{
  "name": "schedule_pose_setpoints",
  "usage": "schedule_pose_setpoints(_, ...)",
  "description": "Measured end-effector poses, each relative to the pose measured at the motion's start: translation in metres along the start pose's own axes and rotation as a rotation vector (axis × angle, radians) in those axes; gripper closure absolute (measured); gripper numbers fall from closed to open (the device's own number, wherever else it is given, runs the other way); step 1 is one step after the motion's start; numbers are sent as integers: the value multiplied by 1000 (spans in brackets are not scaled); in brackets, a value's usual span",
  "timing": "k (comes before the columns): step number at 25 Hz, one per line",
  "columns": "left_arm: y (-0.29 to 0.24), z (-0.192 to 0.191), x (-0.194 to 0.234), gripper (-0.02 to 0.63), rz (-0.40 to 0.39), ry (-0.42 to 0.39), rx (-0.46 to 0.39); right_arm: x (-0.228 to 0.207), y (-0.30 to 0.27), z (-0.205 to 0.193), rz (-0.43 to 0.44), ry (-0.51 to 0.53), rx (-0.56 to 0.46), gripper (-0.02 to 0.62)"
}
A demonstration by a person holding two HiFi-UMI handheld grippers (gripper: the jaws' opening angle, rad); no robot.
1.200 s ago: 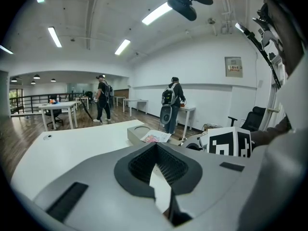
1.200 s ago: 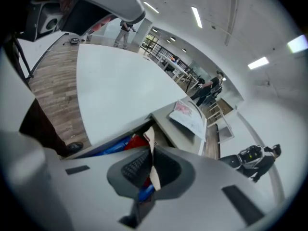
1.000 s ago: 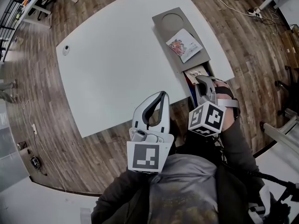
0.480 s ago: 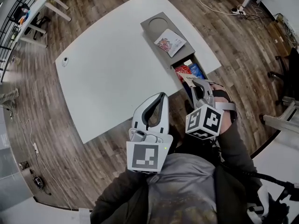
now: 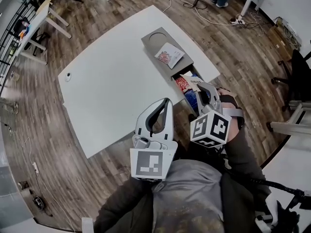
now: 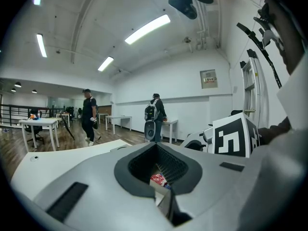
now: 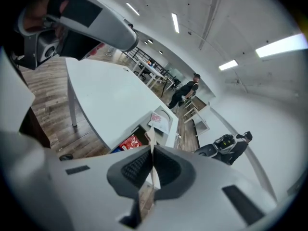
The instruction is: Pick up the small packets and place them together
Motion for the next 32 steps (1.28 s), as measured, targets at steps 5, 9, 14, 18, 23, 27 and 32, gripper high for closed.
schedule_pose_setpoints(5, -13, -8, 0, 604, 8, 16, 29, 0, -11, -6, 25, -7, -6, 588)
schedule_pose_setpoints(9, -29, -4, 3, 606, 35, 26, 43, -18, -21, 0, 25, 1, -42, 588)
schedule_pose_setpoints(14, -46, 8, 21, 604, 99, 46, 23, -45, -43, 18, 22, 35, -85, 588)
schedule_pose_setpoints(18, -56, 19, 43, 604, 184, 69, 3, -73, -68, 48, 14, 81, -149, 588)
schedule_pose_setpoints(23, -57, 23, 74, 604, 297, 118, 9, -101, -112, 87, 20, 146, -182, 588)
schedule_pose_setpoints(27, -55, 17, 89, 604, 389, 186, 39, -106, -151, 102, 52, 221, -156, 588)
schedule_pose_setpoints(32, -54, -1, 98, 604, 446, 241, 93, -82, -177, 108, 142, 265, -142, 588)
Point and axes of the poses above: the fingertips, and each gripper's own axes: y backward along the fingers, x to its left, z out of its top, the point moved 4 cm from there along y, backward along the fingers, and after that the axes turned 9 degrees about x, right-handed, at the moved point
